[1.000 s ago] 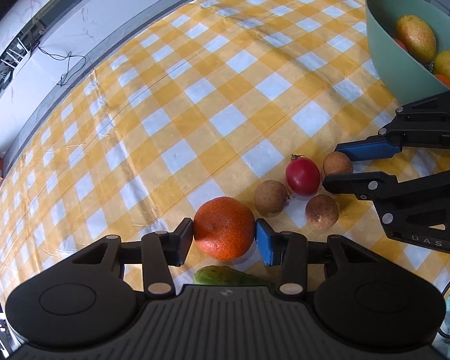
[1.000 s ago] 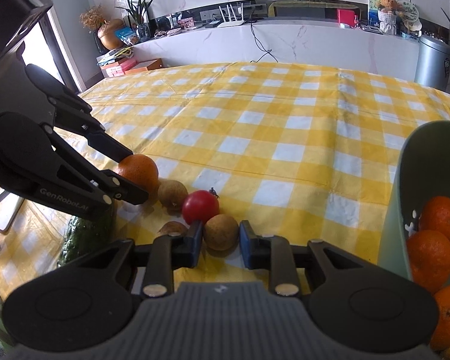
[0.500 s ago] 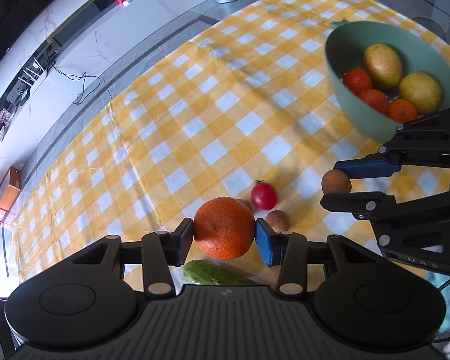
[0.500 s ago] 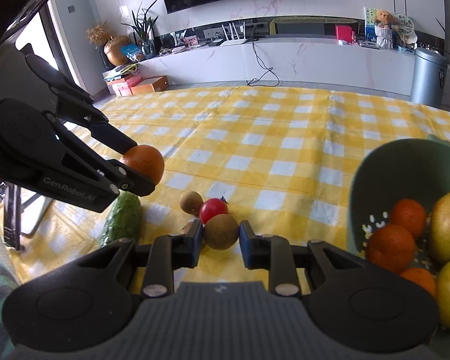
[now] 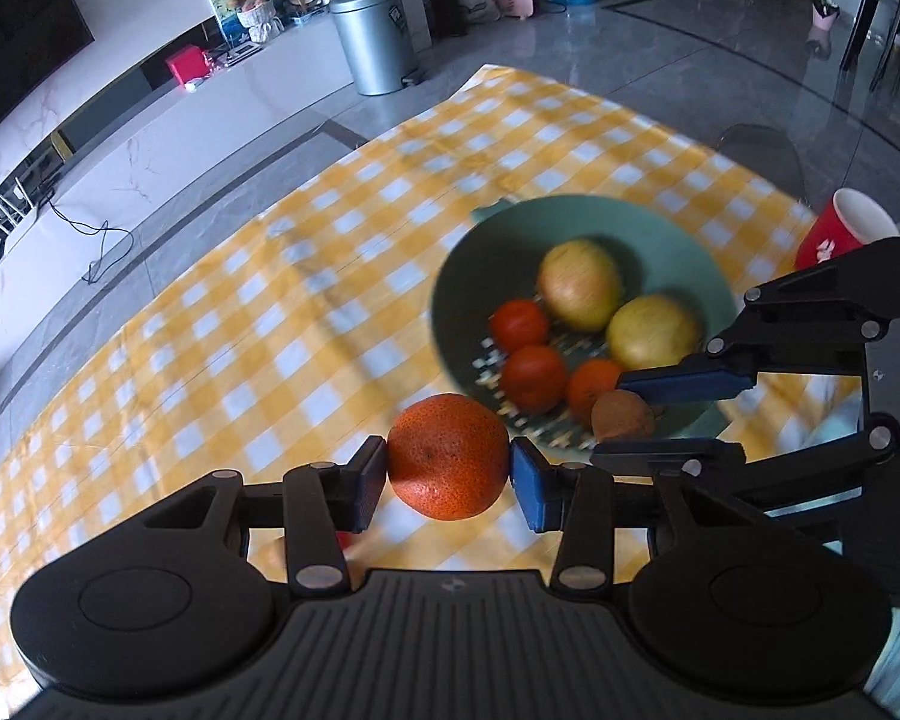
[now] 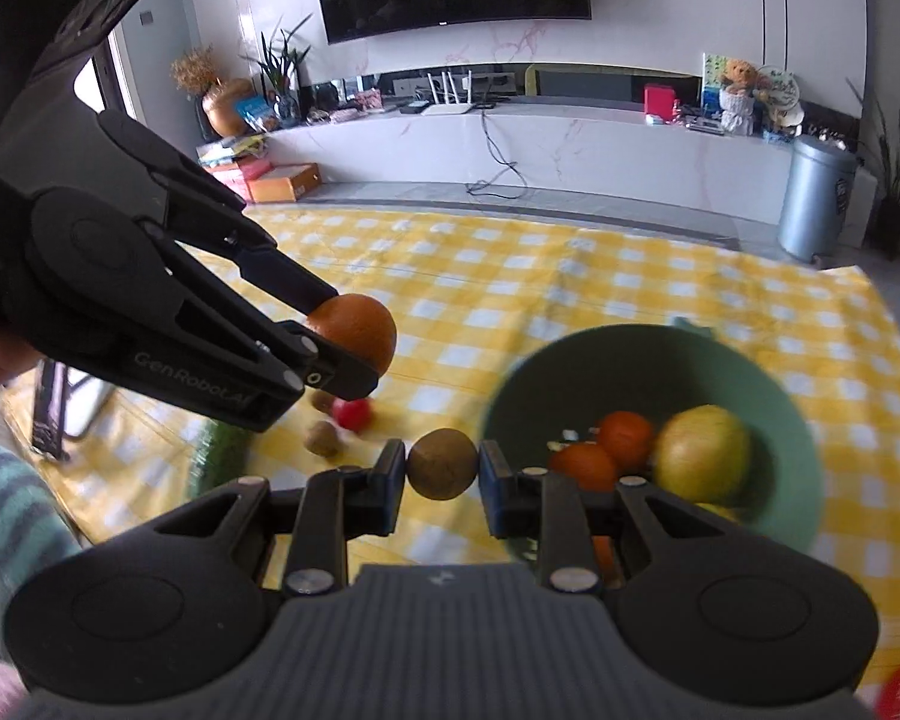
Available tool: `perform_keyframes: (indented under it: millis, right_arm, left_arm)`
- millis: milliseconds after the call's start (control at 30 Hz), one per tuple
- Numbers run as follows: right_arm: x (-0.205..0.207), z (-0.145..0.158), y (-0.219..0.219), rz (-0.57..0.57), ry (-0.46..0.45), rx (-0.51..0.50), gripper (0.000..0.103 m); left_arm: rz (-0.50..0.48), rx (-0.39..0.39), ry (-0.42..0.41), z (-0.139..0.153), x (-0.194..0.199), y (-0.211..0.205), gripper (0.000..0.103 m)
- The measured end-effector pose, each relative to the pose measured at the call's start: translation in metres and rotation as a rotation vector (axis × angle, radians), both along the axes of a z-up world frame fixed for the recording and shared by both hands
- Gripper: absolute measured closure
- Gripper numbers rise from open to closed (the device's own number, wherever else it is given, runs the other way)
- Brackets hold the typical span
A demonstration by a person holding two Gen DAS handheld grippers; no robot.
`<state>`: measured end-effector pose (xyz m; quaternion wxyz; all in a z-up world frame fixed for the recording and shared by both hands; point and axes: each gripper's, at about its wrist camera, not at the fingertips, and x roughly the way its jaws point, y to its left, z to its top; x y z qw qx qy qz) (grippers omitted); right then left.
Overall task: Organize fruits
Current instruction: 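Carry the orange in the left gripper while the right carries the kiwi over the colander, then open the left gripper to drop the orange while the right releases the kiwi into the colander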
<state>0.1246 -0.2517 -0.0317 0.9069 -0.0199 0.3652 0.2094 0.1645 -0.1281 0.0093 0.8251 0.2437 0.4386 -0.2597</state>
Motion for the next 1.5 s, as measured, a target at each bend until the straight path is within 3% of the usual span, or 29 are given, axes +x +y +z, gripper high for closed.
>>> perform_keyframes:
  millis: [233, 467, 633, 1100, 1500]
  right_arm:
    - [0.009, -0.007, -0.034, 0.043, 0.043, -0.195, 0.08]
    - [0.025, -0.019, -0.055, 0.109, 0.053, -0.292, 0.08]
    - [0.04, -0.025, -0.059, 0.185, 0.045, -0.35, 0.08]
    - [0.061, -0.036, -0.044, 0.367, 0.027, -0.392, 0.08]
    - [0.072, -0.048, -0.044, 0.381, 0.066, -0.402, 0.08]
  left_arm:
    - [0.043, -0.066, 0.084, -0.022, -0.001, -0.04, 0.053]
    - [-0.008, -0.02, 0.142, -0.041, 0.008, -0.054, 0.053]
    - [-0.069, 0.032, 0.132, -0.051, 0.011, -0.059, 0.053]
    - [-0.2, 0.107, 0.147, -0.073, 0.015, -0.071, 0.053]
    - [-0.179, 0.06, 0.205, -0.083, 0.027, -0.065, 0.052]
